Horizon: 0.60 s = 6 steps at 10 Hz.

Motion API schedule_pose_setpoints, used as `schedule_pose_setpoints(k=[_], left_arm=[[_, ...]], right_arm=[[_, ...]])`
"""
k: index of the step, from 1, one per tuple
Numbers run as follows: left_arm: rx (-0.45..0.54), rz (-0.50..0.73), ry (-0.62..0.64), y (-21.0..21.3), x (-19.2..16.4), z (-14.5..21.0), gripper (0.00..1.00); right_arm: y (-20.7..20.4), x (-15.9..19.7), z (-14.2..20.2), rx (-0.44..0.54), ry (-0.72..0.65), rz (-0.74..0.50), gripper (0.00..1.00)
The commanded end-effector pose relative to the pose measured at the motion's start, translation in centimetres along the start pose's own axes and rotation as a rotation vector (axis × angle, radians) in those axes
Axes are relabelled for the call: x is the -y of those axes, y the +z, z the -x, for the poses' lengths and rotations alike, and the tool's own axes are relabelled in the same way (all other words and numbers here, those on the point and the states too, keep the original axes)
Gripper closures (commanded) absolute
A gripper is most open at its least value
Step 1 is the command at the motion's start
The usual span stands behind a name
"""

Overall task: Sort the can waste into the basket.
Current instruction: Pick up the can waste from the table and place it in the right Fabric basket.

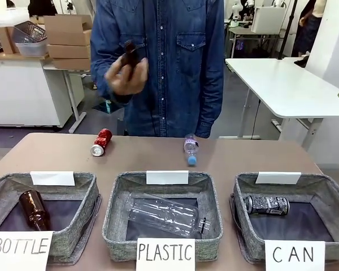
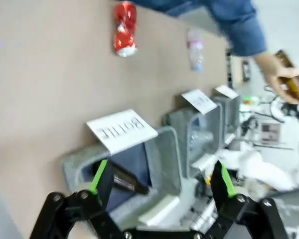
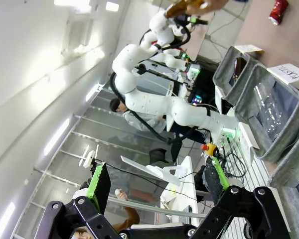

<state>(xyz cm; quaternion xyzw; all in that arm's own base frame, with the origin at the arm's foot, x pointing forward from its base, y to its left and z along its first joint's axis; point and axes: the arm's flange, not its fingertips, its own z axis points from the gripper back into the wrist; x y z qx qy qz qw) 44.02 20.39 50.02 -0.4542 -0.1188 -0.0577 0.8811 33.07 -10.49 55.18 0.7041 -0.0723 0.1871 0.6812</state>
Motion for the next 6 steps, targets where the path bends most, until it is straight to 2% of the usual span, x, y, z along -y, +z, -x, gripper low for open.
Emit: schedule_pose_setpoints(k=[1,3,4,6], left_arm=[[0.027,0.114,0.032,6.7,-2.6,1.0,0.0],[0.09,0.207,0.021,11.2,-3.8,4.5,0.0],[0.135,0.215,0.028,11.9,-4.3,5.6,0.0],[0.14,0.229,0.024,12.0,-4.7,6.4,0.0]], right_arm=[[0.2,0.1,0.1,-0.009,0.025,0.016,0.0],[0.2,0.1,0.1,-0.009,0.025,0.016,0.0],[0.2,0.1,0.1,-0.009,0.025,0.016,0.0],[0.2,0.1,0.1,-0.009,0.025,0.016,0.0]])
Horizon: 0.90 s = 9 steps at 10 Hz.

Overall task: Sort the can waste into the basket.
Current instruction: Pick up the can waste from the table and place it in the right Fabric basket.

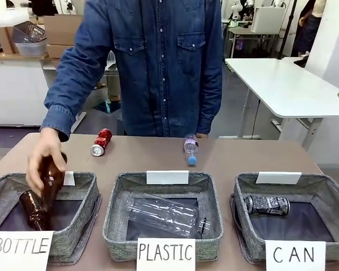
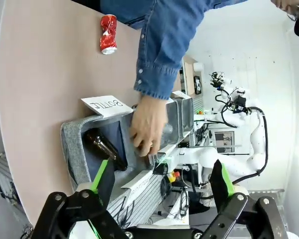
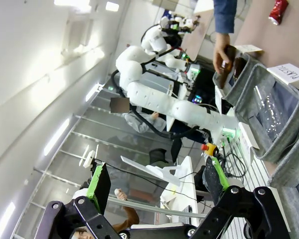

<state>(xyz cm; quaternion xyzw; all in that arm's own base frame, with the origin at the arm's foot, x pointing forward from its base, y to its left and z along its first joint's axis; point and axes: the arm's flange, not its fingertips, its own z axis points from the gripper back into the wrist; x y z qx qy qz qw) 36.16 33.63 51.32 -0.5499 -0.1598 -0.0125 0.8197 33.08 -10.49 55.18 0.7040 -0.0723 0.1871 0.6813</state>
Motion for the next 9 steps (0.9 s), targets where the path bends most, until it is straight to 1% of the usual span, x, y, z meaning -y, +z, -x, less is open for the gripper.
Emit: schedule_pose_setpoints(k=[1,5,7,9], left_arm=[[-0.016,0.003,-0.031,-1.4,0.3,-0.8,0.0],[-0.041,-0.042,-0.032,-2.9,0.8,-1.8,0.0],[-0.047,-0.051,-0.027,-2.2,0.4,-1.9,0.0],[-0.056,-0.059,-0.029,-2.5,0.4,-2.0,0.0]], right_arm=[[0.2,0.1,0.1,-0.009,0.025,0.016,0.0],[0.2,0.1,0.1,-0.009,0.025,0.016,0.0],[0.2,0.1,0.1,-0.009,0.025,0.016,0.0],[0.2,0.1,0.1,-0.009,0.025,0.016,0.0]])
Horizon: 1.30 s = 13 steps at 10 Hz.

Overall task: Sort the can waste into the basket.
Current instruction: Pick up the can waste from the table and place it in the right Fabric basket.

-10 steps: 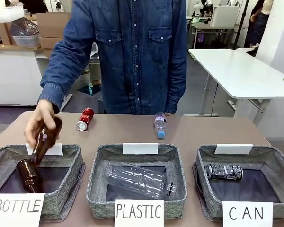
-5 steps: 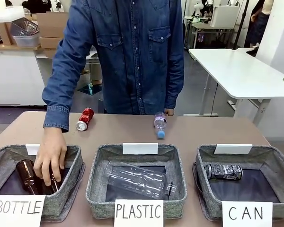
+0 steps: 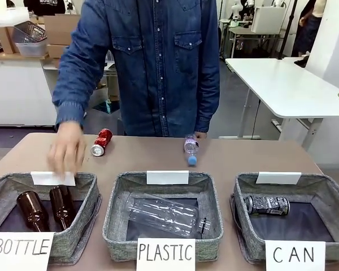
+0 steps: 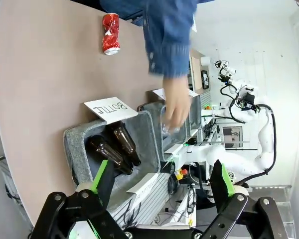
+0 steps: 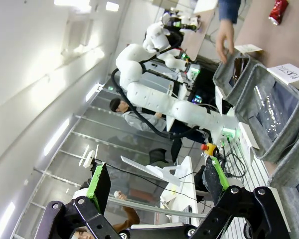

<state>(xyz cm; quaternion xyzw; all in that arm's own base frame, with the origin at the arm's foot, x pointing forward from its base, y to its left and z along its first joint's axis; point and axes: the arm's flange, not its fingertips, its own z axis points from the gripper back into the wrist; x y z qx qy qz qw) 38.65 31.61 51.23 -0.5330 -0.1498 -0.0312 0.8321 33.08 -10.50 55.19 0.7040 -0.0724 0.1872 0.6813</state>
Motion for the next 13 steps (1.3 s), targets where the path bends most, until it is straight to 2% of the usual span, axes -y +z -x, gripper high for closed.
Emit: schedule_pose_setpoints(k=[1,3,5,7,9,10,12,13], left_arm=[[-0.028,-0.05,-0.005,-0.9,0.4,-0.3,0.0],[-0.104,-0.157,-0.042,-5.5,1.9,-1.4,0.0],[-0.219,-0.349,-0.08,-13.9,3.6,-3.8,0.0],[-0.29,-0.489,-0.116,-21.5,4.6,-5.5,0.0],[-0.295,-0.613,-0.148,-28.7,5.2,-5.8,0.0],[-0.263,-0.692,-0.162,-32.7,4.9,-6.1,0.0],[-0.25,-0.714,-0.153,-39.4,3.2,-7.2,0.0],[-0.196,-0.76,-0.176,-42.4,2.0,-7.8,0.0]], right_arm=[[0.2,0.1,0.1,-0.009,0.025,0.016,0.0],[0.2,0.1,0.1,-0.009,0.025,0.016,0.0],[0.2,0.1,0.1,-0.009,0.025,0.016,0.0],[0.2,0.1,0.1,-0.009,0.025,0.016,0.0],[0.2,0.1,0.1,-0.009,0.025,0.016,0.0],[0.2,0.1,0.1,-0.009,0.025,0.016,0.0],[0.2,0.1,0.1,-0.009,0.025,0.016,0.0],[0.2,0.1,0.1,-0.009,0.025,0.016,0.0]])
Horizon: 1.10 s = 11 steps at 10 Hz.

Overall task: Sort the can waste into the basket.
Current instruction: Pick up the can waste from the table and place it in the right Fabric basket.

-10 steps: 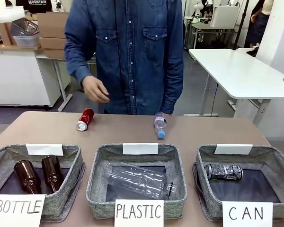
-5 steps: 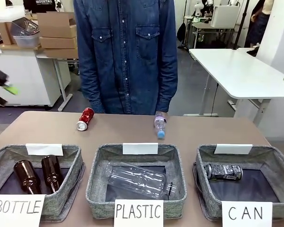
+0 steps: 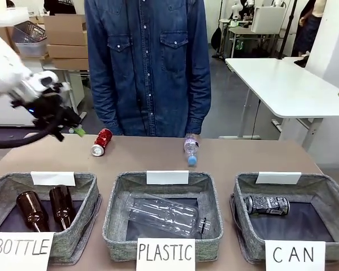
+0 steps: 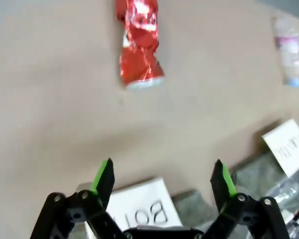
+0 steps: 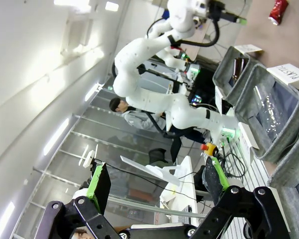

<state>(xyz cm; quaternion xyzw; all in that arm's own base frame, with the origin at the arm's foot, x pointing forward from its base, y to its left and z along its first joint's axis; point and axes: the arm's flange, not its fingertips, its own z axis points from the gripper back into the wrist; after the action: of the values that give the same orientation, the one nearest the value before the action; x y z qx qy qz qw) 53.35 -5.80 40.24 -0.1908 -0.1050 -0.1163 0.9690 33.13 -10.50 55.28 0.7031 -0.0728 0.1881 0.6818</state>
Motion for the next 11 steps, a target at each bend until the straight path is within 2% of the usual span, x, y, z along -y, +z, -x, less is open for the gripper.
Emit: schedule_pose_setpoints(k=[1,2,5,11], left_arm=[[0.068,-0.09,0.001,-4.7,0.2,-2.5,0.0],[0.108,-0.123,-0.053,-6.5,0.4,-3.6,0.0],[0.165,-0.217,-0.024,-9.1,0.4,-5.9,0.0],[0.12,-0.263,-0.077,-11.1,0.8,-7.3,0.0]], right_arm=[[0.2,0.1,0.1,-0.008,0.024,0.014,0.0],[0.2,0.1,0.1,-0.008,0.024,0.014,0.0],[0.2,0.1,0.1,-0.008,0.024,0.014,0.0],[0.2,0.1,0.1,-0.008,0.024,0.014,0.0]])
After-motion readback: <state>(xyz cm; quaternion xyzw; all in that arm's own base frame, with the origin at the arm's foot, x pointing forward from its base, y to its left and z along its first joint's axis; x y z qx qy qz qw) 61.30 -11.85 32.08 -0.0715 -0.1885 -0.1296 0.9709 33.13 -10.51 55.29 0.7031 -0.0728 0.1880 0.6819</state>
